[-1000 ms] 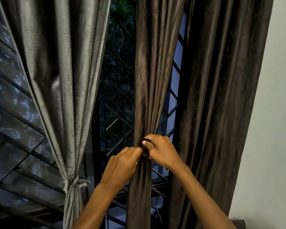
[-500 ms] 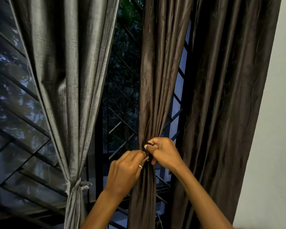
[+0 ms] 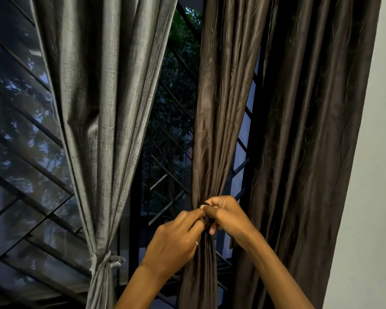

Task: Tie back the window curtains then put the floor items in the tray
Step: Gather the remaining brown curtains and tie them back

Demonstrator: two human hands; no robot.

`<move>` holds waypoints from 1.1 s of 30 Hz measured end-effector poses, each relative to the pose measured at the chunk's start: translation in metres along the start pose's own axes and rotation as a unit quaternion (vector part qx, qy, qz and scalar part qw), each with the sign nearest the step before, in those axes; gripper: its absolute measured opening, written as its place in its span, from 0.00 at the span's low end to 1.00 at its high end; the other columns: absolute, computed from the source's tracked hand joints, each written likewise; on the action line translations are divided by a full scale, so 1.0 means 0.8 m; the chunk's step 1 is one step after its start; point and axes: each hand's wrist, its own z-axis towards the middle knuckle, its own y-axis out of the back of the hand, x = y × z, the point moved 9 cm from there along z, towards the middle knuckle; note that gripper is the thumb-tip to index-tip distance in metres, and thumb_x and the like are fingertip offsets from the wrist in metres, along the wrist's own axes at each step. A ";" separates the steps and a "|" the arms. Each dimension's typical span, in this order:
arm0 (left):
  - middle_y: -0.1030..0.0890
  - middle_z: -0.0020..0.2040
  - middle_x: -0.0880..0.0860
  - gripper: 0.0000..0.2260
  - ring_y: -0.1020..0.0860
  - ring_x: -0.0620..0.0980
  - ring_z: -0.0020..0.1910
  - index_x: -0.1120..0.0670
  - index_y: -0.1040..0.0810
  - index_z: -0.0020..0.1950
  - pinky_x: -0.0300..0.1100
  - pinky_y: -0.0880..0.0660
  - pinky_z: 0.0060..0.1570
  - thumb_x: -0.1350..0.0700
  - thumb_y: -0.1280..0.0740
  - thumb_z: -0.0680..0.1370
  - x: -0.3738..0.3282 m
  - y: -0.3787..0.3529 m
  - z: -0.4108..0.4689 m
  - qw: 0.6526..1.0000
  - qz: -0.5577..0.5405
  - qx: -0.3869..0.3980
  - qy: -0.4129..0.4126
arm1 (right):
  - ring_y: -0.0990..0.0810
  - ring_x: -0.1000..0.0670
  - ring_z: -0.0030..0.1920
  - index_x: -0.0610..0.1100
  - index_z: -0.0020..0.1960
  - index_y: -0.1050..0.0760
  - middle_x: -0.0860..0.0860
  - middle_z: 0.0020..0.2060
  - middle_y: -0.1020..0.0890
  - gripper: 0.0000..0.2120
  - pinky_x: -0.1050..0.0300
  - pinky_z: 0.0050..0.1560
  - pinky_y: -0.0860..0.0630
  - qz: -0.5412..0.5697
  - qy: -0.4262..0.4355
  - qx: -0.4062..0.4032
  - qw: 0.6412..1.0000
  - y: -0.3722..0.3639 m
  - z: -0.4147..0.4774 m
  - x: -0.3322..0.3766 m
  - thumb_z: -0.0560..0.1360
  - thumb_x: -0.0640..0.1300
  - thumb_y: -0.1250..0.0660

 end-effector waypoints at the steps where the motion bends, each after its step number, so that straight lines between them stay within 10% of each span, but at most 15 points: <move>1: 0.23 0.64 0.51 0.07 0.22 0.48 0.48 0.54 0.22 0.54 0.39 0.26 0.26 0.62 0.32 0.76 -0.001 0.001 0.000 1.000 0.011 -0.001 -0.001 | 0.22 0.48 0.24 0.39 0.39 0.20 0.45 0.29 0.18 0.12 0.64 0.23 0.30 0.009 -0.002 0.003 1.000 0.000 0.000 0.001 0.80 0.38 0.34; 19: 0.18 0.44 0.53 0.21 0.24 0.50 0.35 0.52 0.21 0.43 0.42 0.24 0.28 0.60 0.52 0.85 -0.028 -0.013 0.015 0.987 0.105 0.069 -0.096 | 0.17 0.49 0.27 0.53 0.51 0.32 0.48 0.27 0.18 0.08 0.48 0.36 0.18 -0.133 0.057 -0.060 0.988 0.012 -0.013 -0.004 0.80 0.44 0.33; 23: 0.21 0.41 0.49 0.08 0.23 0.49 0.36 0.51 0.23 0.48 0.41 0.30 0.24 0.55 0.27 0.71 -0.012 -0.016 0.024 0.986 0.049 0.149 -0.060 | 0.16 0.53 0.34 0.52 0.50 0.24 0.49 0.33 0.16 0.05 0.48 0.42 0.18 -0.174 0.090 -0.011 0.980 0.004 -0.018 -0.001 0.82 0.43 0.36; 33: 0.22 0.47 0.53 0.07 0.26 0.56 0.41 0.51 0.32 0.56 0.51 0.29 0.38 0.55 0.42 0.79 0.012 -0.033 0.045 0.960 -0.080 0.268 0.019 | 0.21 0.56 0.45 0.49 0.51 0.25 0.56 0.45 0.20 0.05 0.58 0.44 0.23 -0.232 0.195 -0.044 0.952 -0.002 -0.040 0.007 0.78 0.42 0.38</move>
